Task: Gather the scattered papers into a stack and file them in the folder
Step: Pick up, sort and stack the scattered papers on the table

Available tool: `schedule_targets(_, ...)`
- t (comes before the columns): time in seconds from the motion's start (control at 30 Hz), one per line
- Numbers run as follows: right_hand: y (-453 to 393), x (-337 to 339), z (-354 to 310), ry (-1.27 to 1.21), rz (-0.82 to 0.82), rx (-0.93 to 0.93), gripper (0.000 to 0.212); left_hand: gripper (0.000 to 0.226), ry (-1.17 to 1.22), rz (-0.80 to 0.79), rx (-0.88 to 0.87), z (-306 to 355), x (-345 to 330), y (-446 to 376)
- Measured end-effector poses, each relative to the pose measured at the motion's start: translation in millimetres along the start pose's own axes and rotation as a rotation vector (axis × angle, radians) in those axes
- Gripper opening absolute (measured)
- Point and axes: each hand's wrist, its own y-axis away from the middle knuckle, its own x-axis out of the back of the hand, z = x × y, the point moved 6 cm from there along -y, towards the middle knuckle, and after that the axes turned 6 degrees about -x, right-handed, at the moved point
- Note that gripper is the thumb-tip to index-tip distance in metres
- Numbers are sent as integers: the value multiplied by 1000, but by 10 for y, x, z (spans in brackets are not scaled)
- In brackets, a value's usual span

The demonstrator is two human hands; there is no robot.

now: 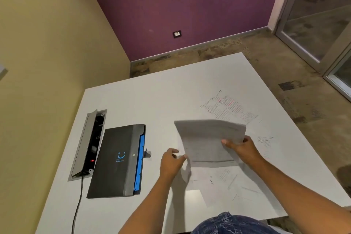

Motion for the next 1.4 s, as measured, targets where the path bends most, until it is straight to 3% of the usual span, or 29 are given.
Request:
schedule_targets(0.13,-25,226,-74,-91,152,30,14,85,-291,31,296,-448,-154,111)
schedule_targets(0.23,-20,386,0,-125,211,19,14,95,-388,57,307,-468,-314,295)
schedule_targets(0.37,25,512,70,-147,245,-2,27,78,-504,56,279,-366,-487,360)
schedule_targets(0.47,82,527,39,-130,266,1,18,68,-477,36,300,-306,-564,335)
schedule_targets(0.67,133,488,-33,-131,266,26,19,61,-373,66,381,-356,-591,263)
schedule_targets(0.8,130,463,-44,-136,259,26,27,67,-428,127,310,-312,-655,327)
schedule_targets(0.97,175,458,-66,-136,252,28,21,60,-497,87,275,-194,-735,294)
schedule_targets(1.2,187,497,-52,-101,261,29,19,59,-252,15,380,-238,-674,251)
schedule_targets(1.4,160,486,-48,-112,267,16,19,37,37,-63,275,-313,-522,100)
